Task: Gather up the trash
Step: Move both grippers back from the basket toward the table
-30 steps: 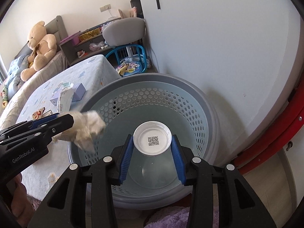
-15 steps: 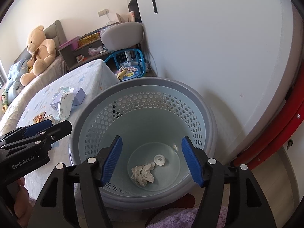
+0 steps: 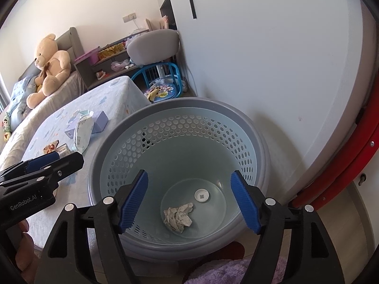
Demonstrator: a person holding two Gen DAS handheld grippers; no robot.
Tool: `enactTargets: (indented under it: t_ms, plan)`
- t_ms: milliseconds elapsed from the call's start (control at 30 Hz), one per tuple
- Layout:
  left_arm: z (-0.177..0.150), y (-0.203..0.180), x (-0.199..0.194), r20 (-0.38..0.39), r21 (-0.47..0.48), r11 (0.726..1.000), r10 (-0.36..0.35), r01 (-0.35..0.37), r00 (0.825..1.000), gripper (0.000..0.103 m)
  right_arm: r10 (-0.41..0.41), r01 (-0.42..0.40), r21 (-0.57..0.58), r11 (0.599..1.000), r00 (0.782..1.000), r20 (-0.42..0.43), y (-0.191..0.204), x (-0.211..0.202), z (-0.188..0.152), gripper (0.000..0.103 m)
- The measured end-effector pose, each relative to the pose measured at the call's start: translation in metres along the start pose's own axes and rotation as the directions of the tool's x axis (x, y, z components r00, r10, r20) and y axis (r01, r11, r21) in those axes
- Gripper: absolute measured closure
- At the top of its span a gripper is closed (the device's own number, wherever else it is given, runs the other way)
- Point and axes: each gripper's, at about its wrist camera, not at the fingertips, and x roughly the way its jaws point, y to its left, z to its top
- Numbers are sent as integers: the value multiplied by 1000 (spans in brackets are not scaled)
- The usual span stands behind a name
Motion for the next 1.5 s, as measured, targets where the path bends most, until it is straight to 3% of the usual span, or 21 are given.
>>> enactTargets:
  t_ms: [600,1067,1500]
  plan:
    - [-12,43,-30,46,-79,997,19,-15,999,32,-55,57,-72,996,998,25,23,-7,-2,13]
    - [-44,104,-52,55,-164,984,84,-74,995,31,50,-47,-94,994,998,33,79,-20,-16,8]
    - [-91,178,-56,-9,-287,941,186,-181,982,31,110,-107,-152,983,994,12,138,-21,-41,8]
